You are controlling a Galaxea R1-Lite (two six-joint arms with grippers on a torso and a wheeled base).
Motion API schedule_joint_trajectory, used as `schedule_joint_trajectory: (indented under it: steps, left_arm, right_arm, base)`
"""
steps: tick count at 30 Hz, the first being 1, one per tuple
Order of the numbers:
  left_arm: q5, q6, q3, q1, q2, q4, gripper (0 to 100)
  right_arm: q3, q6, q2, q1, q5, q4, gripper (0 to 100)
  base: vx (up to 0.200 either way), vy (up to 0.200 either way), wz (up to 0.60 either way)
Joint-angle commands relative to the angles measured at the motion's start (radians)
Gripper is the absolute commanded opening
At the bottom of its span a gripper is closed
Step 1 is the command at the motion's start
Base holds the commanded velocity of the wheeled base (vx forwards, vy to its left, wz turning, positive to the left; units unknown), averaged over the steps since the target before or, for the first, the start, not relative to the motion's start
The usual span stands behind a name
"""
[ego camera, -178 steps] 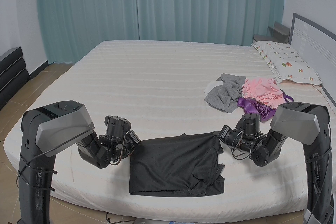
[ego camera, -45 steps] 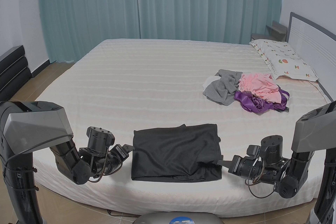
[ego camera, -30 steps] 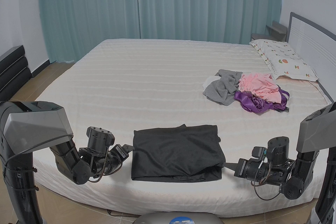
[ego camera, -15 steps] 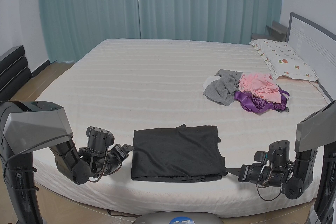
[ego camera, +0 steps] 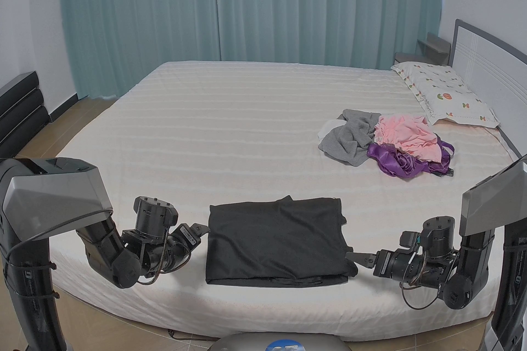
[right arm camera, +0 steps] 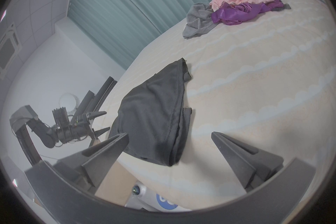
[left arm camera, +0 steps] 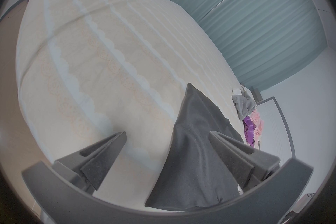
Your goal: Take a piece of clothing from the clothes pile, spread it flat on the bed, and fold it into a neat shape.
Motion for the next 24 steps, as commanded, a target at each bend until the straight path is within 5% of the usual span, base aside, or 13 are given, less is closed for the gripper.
schedule_joint_trajectory:
  steps: [1, 15, 24]
  left_arm:
    - [-0.001, 0.000, 0.003, 0.001, 0.001, -0.002, 100]
    - [-0.001, 0.000, -0.053, -0.008, 0.009, 0.005, 100]
    - [0.002, 0.089, -0.231, -0.008, 0.073, 0.051, 100]
  right_arm:
    - [-0.023, 0.047, -0.005, 0.001, -0.002, -0.001, 100]
    - [-0.244, 0.210, 0.069, 0.008, -0.013, 0.024, 100]
    - [-0.568, 0.210, 0.112, -0.005, -0.075, 0.343, 100]
  base:
    - [0.200, 0.000, 0.00]
    - [0.029, 0.000, 0.00]
    - [0.000, 0.000, 0.00]
